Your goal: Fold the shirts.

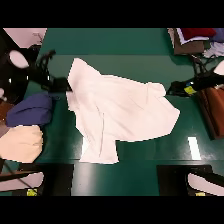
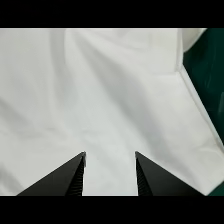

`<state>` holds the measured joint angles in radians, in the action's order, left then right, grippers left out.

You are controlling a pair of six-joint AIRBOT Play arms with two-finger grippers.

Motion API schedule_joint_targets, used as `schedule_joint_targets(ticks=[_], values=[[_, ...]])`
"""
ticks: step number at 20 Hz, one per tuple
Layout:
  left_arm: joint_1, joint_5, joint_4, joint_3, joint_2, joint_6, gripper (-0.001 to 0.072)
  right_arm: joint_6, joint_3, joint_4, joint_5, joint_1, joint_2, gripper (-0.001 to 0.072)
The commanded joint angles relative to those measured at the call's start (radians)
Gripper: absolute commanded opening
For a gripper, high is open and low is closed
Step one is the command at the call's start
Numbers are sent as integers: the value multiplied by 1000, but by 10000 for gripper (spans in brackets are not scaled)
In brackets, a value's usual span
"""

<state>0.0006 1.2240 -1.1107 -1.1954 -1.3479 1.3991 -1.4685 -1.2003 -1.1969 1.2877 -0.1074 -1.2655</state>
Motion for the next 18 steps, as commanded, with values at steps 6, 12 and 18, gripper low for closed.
schedule_joint_targets(ticks=[6, 12, 18], values=[[-8, -165, 120, 451, 130, 3, 694, 17, 114, 6, 24, 43, 118, 373], [-8, -324, 200, 468, 130, -21, 664, 23, 114, 27, 23, 43, 118, 373], [-8, -446, 265, 467, 115, -24, 578, 22, 114, 28, 21, 43, 118, 373]])
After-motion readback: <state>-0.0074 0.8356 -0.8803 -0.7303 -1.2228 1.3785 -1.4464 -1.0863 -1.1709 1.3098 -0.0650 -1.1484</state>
